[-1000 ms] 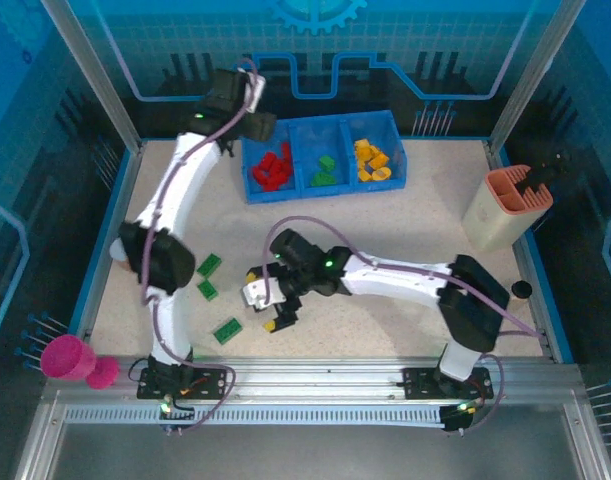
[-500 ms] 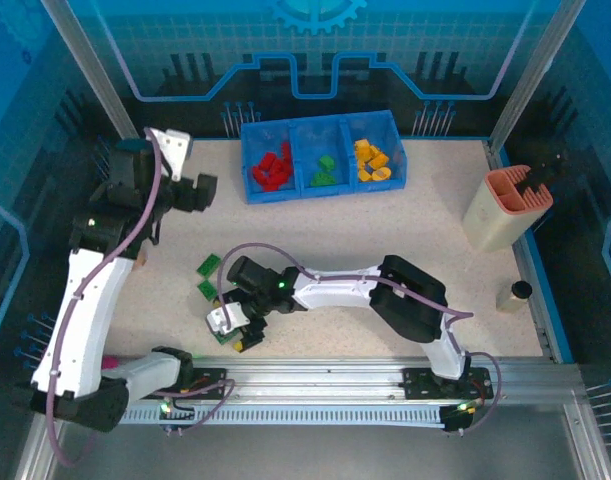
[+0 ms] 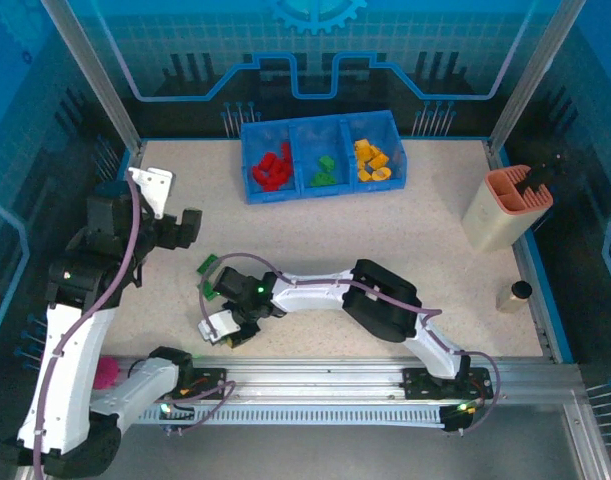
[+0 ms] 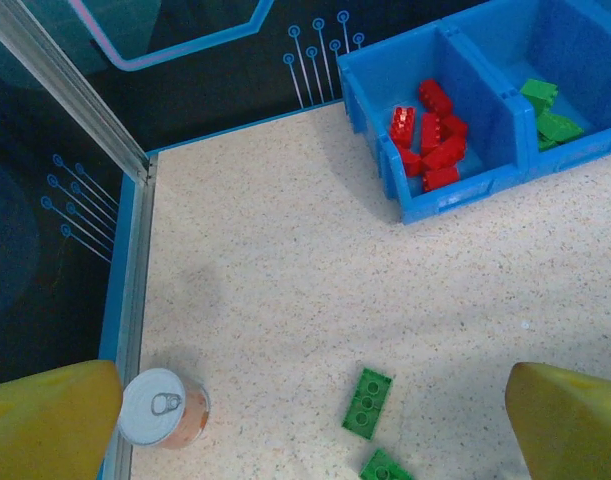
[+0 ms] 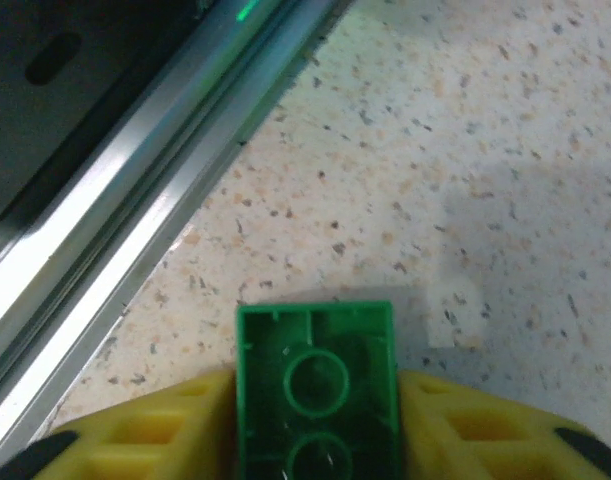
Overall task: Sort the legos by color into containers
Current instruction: Pick up the lego from the bottom-left of the table, then place the lego in the container.
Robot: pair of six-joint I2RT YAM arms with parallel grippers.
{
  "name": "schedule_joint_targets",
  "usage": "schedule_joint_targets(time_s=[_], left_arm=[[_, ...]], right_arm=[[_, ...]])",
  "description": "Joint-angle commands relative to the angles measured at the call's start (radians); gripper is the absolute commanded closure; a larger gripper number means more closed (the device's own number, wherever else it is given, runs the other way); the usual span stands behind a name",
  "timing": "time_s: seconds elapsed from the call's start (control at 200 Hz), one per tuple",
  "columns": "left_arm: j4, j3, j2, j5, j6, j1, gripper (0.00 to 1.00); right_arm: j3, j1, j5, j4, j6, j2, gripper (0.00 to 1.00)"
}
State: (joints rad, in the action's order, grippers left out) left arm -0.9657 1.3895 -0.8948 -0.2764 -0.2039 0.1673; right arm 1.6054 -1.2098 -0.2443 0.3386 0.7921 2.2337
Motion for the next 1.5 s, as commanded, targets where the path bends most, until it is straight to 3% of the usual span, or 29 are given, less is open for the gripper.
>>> schedule_joint_targets(time_s=[0.0,0.245,0.43,0.645,0.911,1.071,1.206,1.496], left_arm=[[-0.004,-0.019,0.019,-0.026,-0.018,-0.002,0.01],[0.021,-0.056,-0.006,-0.03,-0.026,-0.003,0.01],[0.072,-0.083,-0.061,-0.033,-0.035,-0.003,0.01],[0.22,-0.169,-0.102,-0.046,-0.077,-0.012,0.01],[0.27,-0.227,-0.166,-0.023,-0.062,-0.022,0.01],[0.289,-0.221,-0.172,-0.028,-0.086,-0.025,0.01],[0.29,-0.215,-0.176,-0.03,-0.091,-0.027,0.01],[0.252,-0.154,-0.194,-0.024,-0.088,-0.031,0.01]], right_arm=[[0.029,-0.02,0.054,0.088,0.035,0.061,0.6],[-0.04,-0.002,0.111,0.101,0.052,0.017,0.75],[-0.186,0.074,0.143,0.068,-0.014,-0.14,0.81],[-0.34,0.204,0.184,0.034,-0.081,-0.382,0.82],[-0.375,0.442,0.252,-0.108,-0.161,-0.503,0.81],[-0.245,0.574,0.393,-0.191,-0.218,-0.425,0.81],[-0.089,0.661,0.422,-0.214,-0.284,-0.298,0.8],[0.286,0.732,0.503,-0.166,-0.266,0.038,0.79]])
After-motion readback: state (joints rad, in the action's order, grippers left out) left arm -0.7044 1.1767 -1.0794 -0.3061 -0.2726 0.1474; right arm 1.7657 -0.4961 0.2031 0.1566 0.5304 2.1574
